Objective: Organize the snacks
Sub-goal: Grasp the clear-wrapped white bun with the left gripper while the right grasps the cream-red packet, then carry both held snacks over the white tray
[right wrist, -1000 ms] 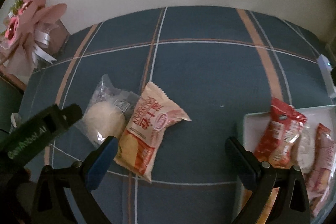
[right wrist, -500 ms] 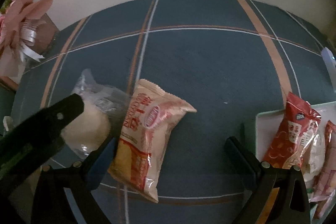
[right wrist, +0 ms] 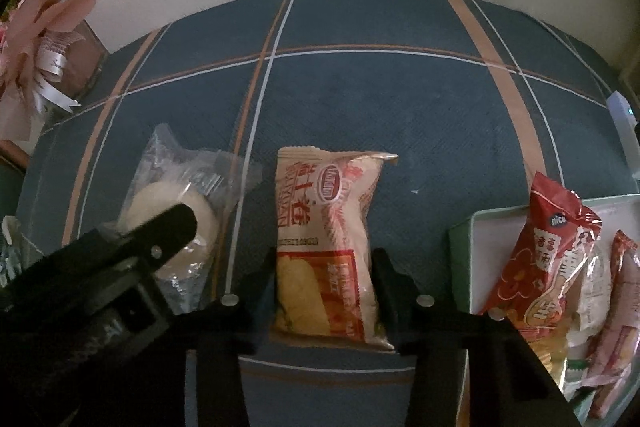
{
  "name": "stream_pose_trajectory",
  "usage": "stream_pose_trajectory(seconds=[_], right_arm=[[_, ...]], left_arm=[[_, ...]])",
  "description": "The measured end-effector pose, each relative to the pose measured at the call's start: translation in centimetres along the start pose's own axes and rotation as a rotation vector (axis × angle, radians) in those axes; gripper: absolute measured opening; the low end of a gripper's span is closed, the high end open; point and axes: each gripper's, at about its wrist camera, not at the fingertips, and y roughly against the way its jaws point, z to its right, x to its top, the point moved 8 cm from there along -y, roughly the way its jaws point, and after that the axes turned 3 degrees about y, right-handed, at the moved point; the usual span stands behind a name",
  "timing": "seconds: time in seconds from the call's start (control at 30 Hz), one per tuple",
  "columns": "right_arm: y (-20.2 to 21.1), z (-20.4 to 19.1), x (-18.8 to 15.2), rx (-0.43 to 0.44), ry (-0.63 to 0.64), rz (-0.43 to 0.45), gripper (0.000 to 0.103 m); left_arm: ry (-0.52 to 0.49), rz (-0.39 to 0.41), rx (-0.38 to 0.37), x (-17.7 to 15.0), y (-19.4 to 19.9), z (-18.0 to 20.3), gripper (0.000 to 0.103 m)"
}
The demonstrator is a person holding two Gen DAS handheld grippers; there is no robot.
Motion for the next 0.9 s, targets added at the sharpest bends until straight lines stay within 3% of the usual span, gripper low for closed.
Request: stream_pose_trajectory(seconds=[0.2,0.43,0.53,0.9], right_arm=[[0.8,0.7,-0.4,0.011,-0.003,-0.006,0.04],[2.0,0.8,-0.2,0.028,-0.013,0.007,0.04],[3.4,1.0,-0.2,0.04,-0.019,0.023,0.04],[8.1,3.0,-1.2,0.058,-0.038,0.067,0.04]], left_arm=[[0.016,-0.003,-0.018,-0.3,0.6,0.4,0.058],[0.063,-0.015,-0.03,-1.1,2.0,0.1,0.052],[0.091,0.003,-0.051,-1.1,3.2,0.4,0.044],[0.079,0.05,-0.113,-2.4,6.8,3.4,0.043]])
